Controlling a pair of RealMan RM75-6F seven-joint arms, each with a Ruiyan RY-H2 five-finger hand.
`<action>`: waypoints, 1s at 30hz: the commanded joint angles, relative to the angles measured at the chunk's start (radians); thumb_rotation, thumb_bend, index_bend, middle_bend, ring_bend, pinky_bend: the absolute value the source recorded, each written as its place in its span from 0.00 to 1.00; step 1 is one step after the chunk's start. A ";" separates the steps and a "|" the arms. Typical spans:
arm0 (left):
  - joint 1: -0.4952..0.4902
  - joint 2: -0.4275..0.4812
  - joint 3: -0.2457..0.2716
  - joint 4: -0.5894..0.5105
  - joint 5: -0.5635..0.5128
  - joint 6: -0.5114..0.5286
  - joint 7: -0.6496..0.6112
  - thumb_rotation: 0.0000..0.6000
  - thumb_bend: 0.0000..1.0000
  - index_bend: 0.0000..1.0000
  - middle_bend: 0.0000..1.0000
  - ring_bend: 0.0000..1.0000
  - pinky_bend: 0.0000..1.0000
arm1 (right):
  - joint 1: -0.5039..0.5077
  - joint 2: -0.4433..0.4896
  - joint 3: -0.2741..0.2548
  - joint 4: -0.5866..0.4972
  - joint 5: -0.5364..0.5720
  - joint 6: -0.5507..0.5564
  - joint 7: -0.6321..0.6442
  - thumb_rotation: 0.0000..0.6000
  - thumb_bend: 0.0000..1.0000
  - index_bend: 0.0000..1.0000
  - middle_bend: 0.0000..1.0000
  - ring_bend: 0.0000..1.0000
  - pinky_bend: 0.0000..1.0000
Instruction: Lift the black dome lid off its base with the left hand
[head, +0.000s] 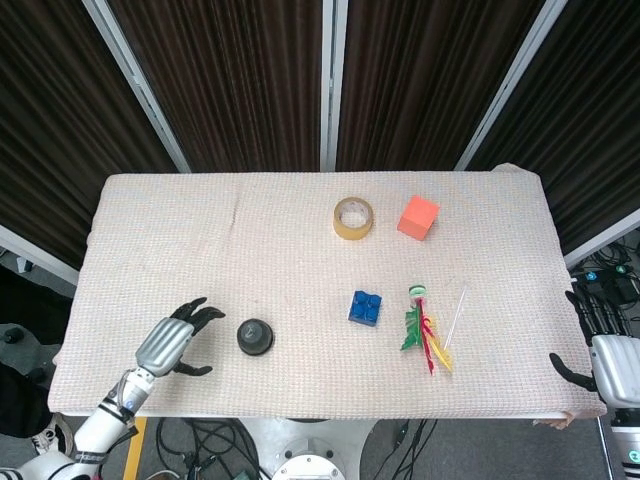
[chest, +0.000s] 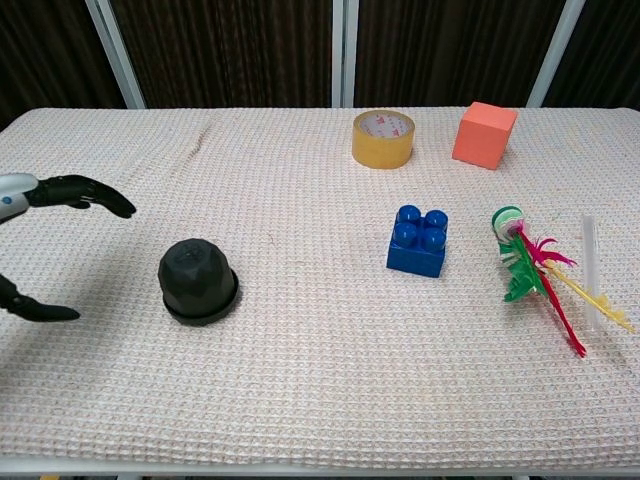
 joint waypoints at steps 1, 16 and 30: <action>-0.027 -0.036 -0.009 0.040 -0.005 -0.023 -0.031 1.00 0.00 0.17 0.18 0.03 0.12 | 0.004 0.002 0.002 -0.012 0.001 -0.002 -0.013 1.00 0.19 0.00 0.01 0.00 0.00; -0.100 -0.101 0.002 0.132 -0.012 -0.090 -0.133 1.00 0.00 0.16 0.17 0.03 0.12 | 0.008 0.005 0.001 -0.025 0.013 -0.012 -0.039 1.00 0.19 0.00 0.01 0.00 0.00; -0.152 -0.192 -0.015 0.226 -0.063 -0.144 -0.146 1.00 0.00 0.15 0.17 0.03 0.12 | 0.013 -0.005 -0.004 -0.011 0.021 -0.030 -0.037 1.00 0.19 0.00 0.01 0.00 0.00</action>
